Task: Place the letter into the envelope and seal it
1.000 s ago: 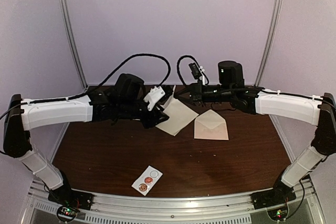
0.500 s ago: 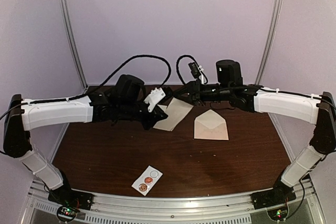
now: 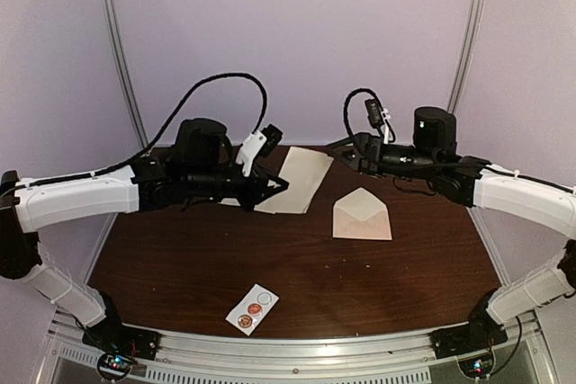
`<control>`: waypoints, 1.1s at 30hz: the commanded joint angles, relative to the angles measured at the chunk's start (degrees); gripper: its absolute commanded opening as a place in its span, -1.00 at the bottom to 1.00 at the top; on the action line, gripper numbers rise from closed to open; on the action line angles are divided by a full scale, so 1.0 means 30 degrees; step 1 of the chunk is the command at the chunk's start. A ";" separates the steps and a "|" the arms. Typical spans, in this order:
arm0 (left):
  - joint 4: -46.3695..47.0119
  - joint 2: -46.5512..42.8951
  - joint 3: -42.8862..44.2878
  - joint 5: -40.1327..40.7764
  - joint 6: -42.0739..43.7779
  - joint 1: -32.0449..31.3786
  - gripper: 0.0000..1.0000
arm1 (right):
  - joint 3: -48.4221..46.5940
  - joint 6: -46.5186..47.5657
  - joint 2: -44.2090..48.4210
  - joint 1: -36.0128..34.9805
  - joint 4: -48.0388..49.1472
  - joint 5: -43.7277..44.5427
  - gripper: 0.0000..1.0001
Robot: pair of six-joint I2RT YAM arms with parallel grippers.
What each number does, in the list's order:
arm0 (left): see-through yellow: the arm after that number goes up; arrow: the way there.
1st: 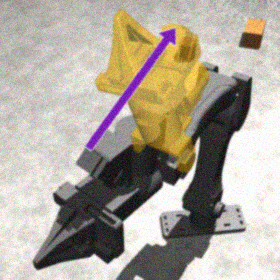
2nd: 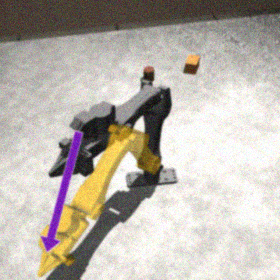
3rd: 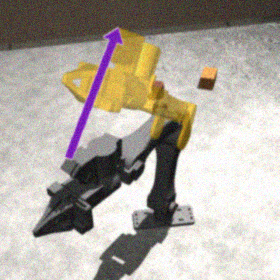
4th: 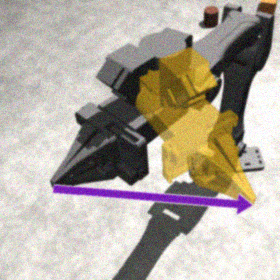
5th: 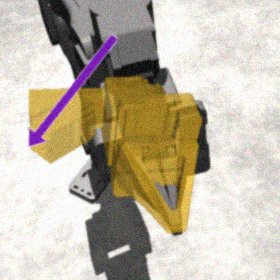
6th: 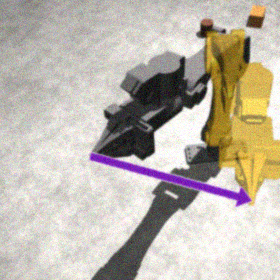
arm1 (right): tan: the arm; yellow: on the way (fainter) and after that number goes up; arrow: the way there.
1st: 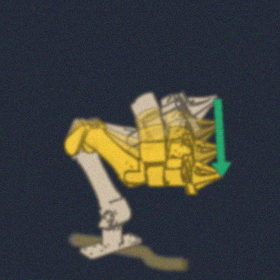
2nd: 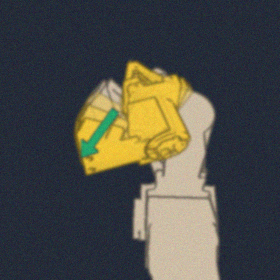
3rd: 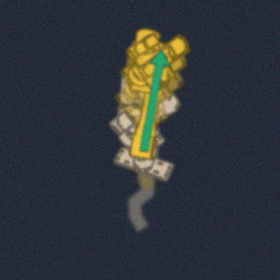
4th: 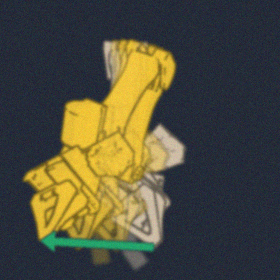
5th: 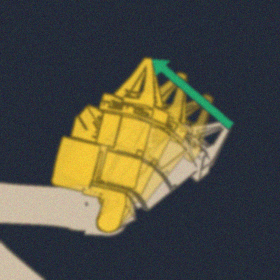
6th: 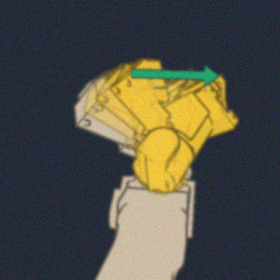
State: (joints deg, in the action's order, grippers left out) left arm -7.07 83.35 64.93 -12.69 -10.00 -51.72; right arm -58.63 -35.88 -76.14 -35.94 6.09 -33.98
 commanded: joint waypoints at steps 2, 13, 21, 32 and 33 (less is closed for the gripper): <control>0.5462 -0.1569 -0.1000 -0.1384 -0.5268 0.0074 -1.00 | 0.2254 -0.0232 0.1172 -0.0492 0.4831 -0.1343 0.96; 0.9311 -0.2881 -0.2680 -0.5049 -0.7182 0.0074 -1.00 | 0.2684 -0.0983 0.0703 -0.2176 0.8476 -0.3307 0.67; 1.0930 -0.3232 -0.3596 -0.6072 -0.8303 0.0077 -1.00 | 0.2292 -0.1299 0.0759 -0.2583 0.9160 -0.3867 -0.64; 0.8796 -0.4685 -0.3030 -0.5073 -0.8352 0.1486 -0.16 | 0.1660 0.0393 0.0816 -0.2635 0.5647 -0.3829 -1.00; 0.8801 -0.4718 -0.3037 -0.5199 -0.8462 0.1664 -0.16 | 0.1557 0.0542 0.0802 -0.2638 0.5347 -0.4023 -1.00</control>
State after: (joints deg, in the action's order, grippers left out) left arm 18.61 71.02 54.26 -28.08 -34.24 -48.86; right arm -51.46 -36.97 -73.95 -43.70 25.93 -44.25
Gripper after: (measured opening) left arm 0.418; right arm 0.004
